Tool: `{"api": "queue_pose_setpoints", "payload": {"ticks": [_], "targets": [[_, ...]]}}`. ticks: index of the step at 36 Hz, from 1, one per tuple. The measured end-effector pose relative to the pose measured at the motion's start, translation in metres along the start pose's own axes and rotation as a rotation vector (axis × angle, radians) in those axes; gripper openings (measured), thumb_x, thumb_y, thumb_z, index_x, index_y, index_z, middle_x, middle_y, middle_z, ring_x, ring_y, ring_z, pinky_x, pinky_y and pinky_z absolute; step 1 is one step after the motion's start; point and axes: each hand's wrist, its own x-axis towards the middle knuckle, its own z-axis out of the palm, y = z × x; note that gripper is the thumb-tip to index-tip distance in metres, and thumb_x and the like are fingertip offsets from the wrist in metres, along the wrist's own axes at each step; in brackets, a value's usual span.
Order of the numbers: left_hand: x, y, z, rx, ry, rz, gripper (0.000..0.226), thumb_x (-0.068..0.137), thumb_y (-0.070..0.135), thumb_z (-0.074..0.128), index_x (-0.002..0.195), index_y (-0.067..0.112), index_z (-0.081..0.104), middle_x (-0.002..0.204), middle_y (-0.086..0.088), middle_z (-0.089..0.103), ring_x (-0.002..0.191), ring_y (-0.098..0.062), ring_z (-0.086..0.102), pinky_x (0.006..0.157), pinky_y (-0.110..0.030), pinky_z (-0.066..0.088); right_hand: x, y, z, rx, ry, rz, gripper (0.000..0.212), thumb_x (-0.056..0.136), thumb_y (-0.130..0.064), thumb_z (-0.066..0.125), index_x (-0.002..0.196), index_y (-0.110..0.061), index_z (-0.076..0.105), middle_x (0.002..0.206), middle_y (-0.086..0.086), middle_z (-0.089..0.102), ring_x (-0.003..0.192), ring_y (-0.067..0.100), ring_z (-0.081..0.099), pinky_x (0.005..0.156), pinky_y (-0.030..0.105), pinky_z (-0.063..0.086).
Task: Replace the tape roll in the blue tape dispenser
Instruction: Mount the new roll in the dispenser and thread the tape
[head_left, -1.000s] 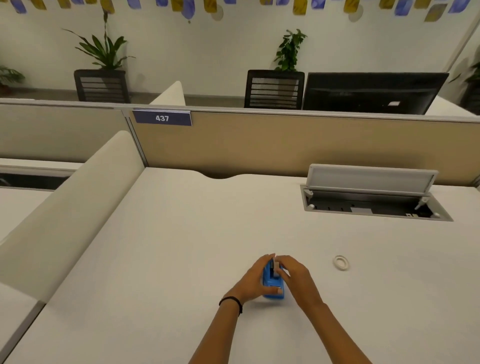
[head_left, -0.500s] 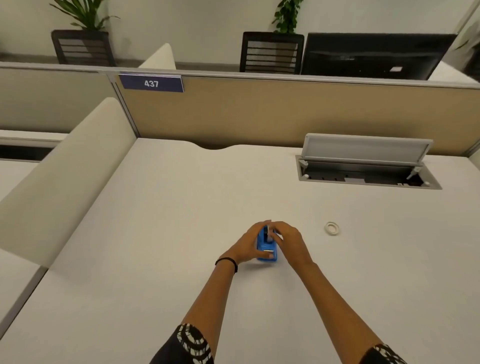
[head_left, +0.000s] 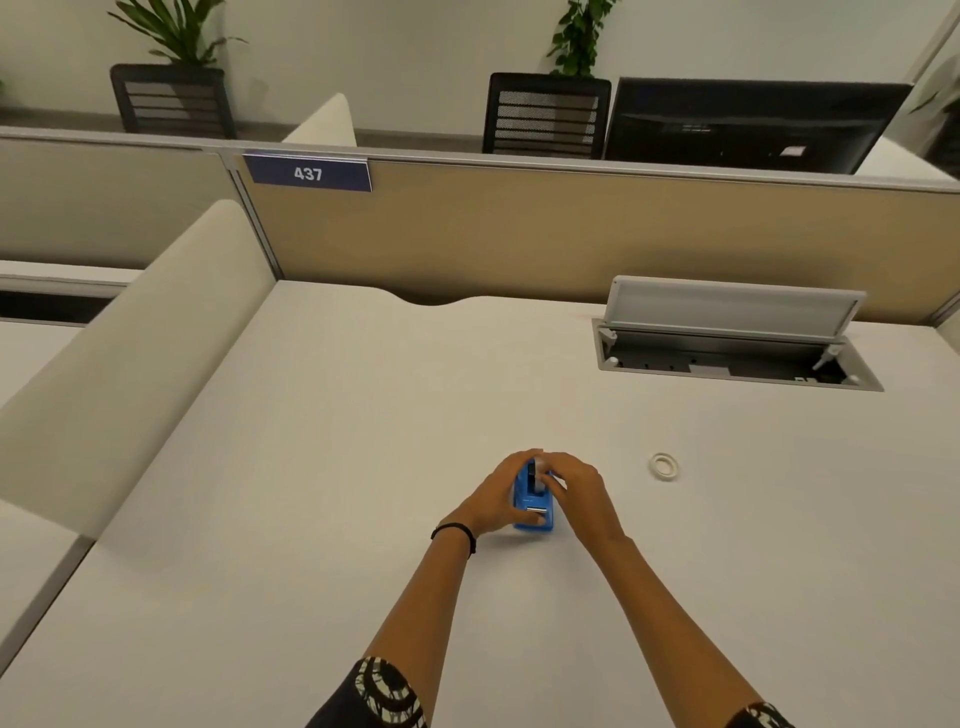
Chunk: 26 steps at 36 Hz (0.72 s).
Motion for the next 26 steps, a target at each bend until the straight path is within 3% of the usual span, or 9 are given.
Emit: {"api": "queue_pose_setpoints", "payload": {"ticks": [4,8,10,14,16,18,24,26], "targets": [[0.0,0.0,0.0,0.006,0.003,-0.003,0.08,0.076,0.012,0.073,0.139,0.022,0.025,0.145,-0.003,0.032,0.13,-0.019,0.036,0.103,-0.025,0.032,0.004,-0.002,-0.004,-0.025,0.007,-0.05,0.018,0.087,-0.008,0.056,0.102,-0.004,0.063,0.101,0.015,0.069,0.088,0.019,0.063,0.08,0.01,0.044],[0.0,-0.001,0.001,0.018,0.002,-0.002,0.08,0.075,0.013,0.074,0.138,0.024,0.025,0.145,-0.002,0.033,0.13,-0.019,0.037,0.103,-0.026,0.033,0.013,-0.001,-0.007,-0.065,-0.019,-0.051,0.011,0.086,-0.008,0.057,0.095,-0.004,0.063,0.094,0.016,0.069,0.082,0.02,0.063,0.069,-0.002,0.04],[0.001,-0.001,0.001,0.018,0.003,-0.005,0.08,0.075,0.013,0.073,0.138,0.024,0.025,0.144,-0.002,0.033,0.129,-0.018,0.037,0.102,-0.025,0.033,0.016,0.004,-0.005,-0.062,-0.058,-0.024,0.014,0.087,-0.008,0.056,0.097,-0.001,0.061,0.098,0.017,0.067,0.083,0.019,0.059,0.071,-0.003,0.038],[0.0,-0.001,0.001,0.013,0.013,-0.015,0.079,0.075,0.013,0.073,0.137,0.023,0.026,0.143,-0.003,0.035,0.128,-0.019,0.039,0.1,-0.024,0.033,0.017,0.014,0.002,-0.008,-0.122,0.108,0.022,0.091,-0.013,0.049,0.109,0.0,0.052,0.106,0.015,0.06,0.093,0.022,0.056,0.082,0.012,0.044],[0.0,0.0,0.001,0.009,0.016,-0.018,0.078,0.076,0.013,0.073,0.137,0.022,0.026,0.142,-0.004,0.036,0.128,-0.02,0.039,0.099,-0.023,0.033,0.017,0.01,0.003,0.034,-0.123,0.144,0.013,0.094,-0.015,0.044,0.1,-0.006,0.05,0.091,0.002,0.056,0.083,0.016,0.054,0.07,0.005,0.043],[0.0,0.001,0.001,0.018,0.018,-0.016,0.077,0.076,0.012,0.073,0.137,0.02,0.026,0.142,-0.004,0.035,0.128,-0.02,0.039,0.098,-0.022,0.032,0.017,0.009,0.005,0.056,-0.131,0.15,0.008,0.095,-0.019,0.04,0.093,-0.014,0.046,0.084,-0.004,0.053,0.079,0.014,0.052,0.063,0.007,0.044],[-0.001,0.002,0.001,0.024,0.015,-0.021,0.078,0.076,0.012,0.072,0.138,0.021,0.025,0.144,-0.004,0.034,0.13,-0.021,0.037,0.099,-0.023,0.032,0.019,0.017,0.006,-0.119,-0.156,0.065,0.019,0.096,-0.028,0.036,0.082,-0.041,0.037,0.082,-0.019,0.043,0.077,0.005,0.046,0.07,0.017,0.038],[-0.001,0.002,0.001,0.024,0.013,-0.021,0.078,0.077,0.012,0.072,0.138,0.021,0.024,0.144,-0.005,0.033,0.13,-0.021,0.037,0.1,-0.024,0.032,0.019,0.015,0.004,-0.134,-0.168,0.078,0.016,0.096,-0.026,0.036,0.088,-0.039,0.038,0.085,-0.017,0.043,0.079,0.005,0.046,0.075,0.023,0.037]]}}
